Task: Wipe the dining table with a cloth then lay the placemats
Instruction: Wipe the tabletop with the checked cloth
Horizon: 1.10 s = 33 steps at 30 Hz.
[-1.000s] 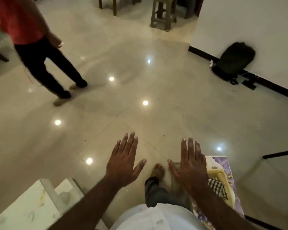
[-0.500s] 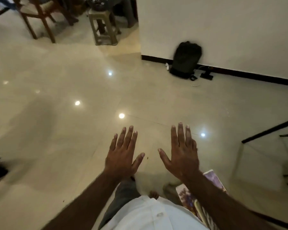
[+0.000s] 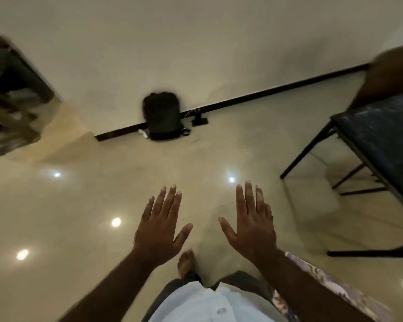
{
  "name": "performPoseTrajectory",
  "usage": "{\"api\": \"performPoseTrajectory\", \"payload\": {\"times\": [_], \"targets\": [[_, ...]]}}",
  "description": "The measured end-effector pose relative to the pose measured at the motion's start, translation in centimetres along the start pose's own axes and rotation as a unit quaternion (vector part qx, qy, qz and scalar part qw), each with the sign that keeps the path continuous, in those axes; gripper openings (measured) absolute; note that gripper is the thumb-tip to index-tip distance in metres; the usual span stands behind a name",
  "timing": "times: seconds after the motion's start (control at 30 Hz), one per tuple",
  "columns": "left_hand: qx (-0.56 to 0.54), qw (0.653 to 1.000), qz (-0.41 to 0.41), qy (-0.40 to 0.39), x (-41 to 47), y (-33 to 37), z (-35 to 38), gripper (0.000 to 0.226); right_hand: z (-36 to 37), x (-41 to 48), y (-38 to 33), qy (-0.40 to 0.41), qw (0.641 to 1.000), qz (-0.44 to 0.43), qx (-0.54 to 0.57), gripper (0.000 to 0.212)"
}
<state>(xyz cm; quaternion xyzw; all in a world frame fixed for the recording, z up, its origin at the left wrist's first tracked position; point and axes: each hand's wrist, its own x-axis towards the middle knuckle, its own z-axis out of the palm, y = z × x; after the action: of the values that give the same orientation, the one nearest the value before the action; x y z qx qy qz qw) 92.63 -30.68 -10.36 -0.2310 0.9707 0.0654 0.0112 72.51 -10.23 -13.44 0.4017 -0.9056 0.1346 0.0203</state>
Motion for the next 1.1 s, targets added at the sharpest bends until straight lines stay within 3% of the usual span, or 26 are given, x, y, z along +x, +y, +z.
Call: {"api": "performPoseTrajectory", "payload": {"times": [0.17,0.37,0.53,0.8,1.1], "targets": [[0.011,0.995,0.102,0.002,10.2,-2.2,-0.9,0.091,-1.7,3.0,0.1,0.018,0.992,0.123,-0.026,0.103],[0.013,0.974,0.225,-0.020,20.8,2.5,1.0,0.093,-2.0,4.7,4.0,0.041,0.969,0.239,-0.050,0.104],[-0.004,0.942,0.335,-0.022,29.5,11.0,2.0,0.092,-1.5,6.2,11.7,0.074,0.940,0.329,-0.051,0.104],[0.015,0.901,0.431,-0.057,38.2,22.6,1.7,0.093,-3.3,7.9,19.6,0.111,0.901,0.414,-0.059,0.105],[0.037,0.807,0.582,-0.092,47.8,36.9,2.8,0.095,-4.1,8.2,27.1,0.156,0.801,0.573,-0.081,0.104]]}}
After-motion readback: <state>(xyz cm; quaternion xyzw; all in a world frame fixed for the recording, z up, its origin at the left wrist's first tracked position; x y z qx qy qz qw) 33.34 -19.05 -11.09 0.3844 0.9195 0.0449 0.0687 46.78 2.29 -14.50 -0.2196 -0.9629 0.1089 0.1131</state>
